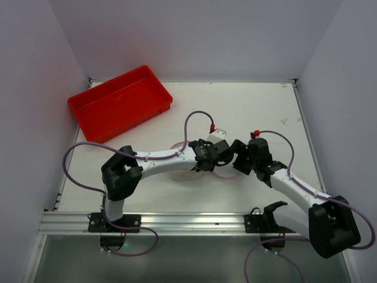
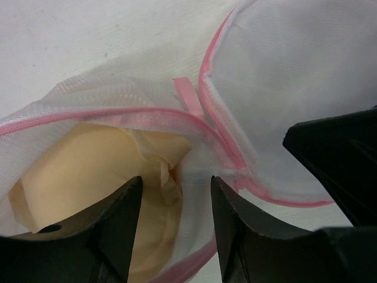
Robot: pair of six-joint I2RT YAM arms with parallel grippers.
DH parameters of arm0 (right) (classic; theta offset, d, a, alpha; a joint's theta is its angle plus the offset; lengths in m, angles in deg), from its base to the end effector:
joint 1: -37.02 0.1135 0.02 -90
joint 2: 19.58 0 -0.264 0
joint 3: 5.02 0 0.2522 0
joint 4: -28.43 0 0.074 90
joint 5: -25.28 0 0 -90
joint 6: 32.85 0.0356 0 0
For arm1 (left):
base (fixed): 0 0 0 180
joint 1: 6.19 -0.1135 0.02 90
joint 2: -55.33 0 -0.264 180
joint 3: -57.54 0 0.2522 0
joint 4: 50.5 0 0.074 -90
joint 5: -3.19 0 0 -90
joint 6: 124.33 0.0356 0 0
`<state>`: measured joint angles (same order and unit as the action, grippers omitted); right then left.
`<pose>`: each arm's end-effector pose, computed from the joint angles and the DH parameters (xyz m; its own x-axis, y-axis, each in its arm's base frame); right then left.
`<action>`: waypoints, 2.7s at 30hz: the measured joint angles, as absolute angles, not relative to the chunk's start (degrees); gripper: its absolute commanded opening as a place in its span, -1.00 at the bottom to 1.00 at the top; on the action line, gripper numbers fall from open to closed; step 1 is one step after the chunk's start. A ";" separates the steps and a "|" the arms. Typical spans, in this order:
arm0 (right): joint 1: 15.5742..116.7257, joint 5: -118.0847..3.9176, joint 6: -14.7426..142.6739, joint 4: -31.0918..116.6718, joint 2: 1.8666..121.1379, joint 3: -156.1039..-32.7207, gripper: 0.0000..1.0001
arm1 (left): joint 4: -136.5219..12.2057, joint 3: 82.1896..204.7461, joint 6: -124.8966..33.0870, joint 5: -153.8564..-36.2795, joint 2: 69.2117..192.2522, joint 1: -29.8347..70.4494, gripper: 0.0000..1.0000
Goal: Unzip the laundry bag and remove the bra
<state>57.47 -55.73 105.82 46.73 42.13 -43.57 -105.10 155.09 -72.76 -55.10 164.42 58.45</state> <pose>0.1935 0.0781 0.1745 -0.7512 0.5115 -0.4172 0.1655 0.7579 0.6311 0.1864 -0.3495 0.2172 -0.7281 0.3015 -0.6157 0.2874 0.9496 0.1251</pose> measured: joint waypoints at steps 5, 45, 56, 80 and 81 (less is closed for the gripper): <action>57.36 -53.98 105.82 45.13 44.28 -43.55 0.76 | -108.07 156.09 -73.77 -51.26 165.17 58.45 -0.39; 66.89 -36.21 96.55 27.23 62.22 -53.94 -0.68 | -100.53 142.10 -77.26 -47.82 149.96 58.45 -1.00; 67.26 -34.18 95.30 27.52 62.37 -54.02 -1.00 | -97.34 137.10 -78.27 -49.57 142.02 57.49 -0.26; 70.39 -40.36 91.11 32.79 56.32 -54.24 -1.00 | -100.16 141.75 -78.27 -51.85 148.10 54.76 0.00; 70.41 -40.54 91.06 32.81 56.14 -54.24 -1.00 | -100.45 141.75 -78.27 -51.76 148.27 54.62 -0.03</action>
<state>70.41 -40.54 91.06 32.81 56.14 -54.24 -100.45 141.75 -78.27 -51.76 148.27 54.62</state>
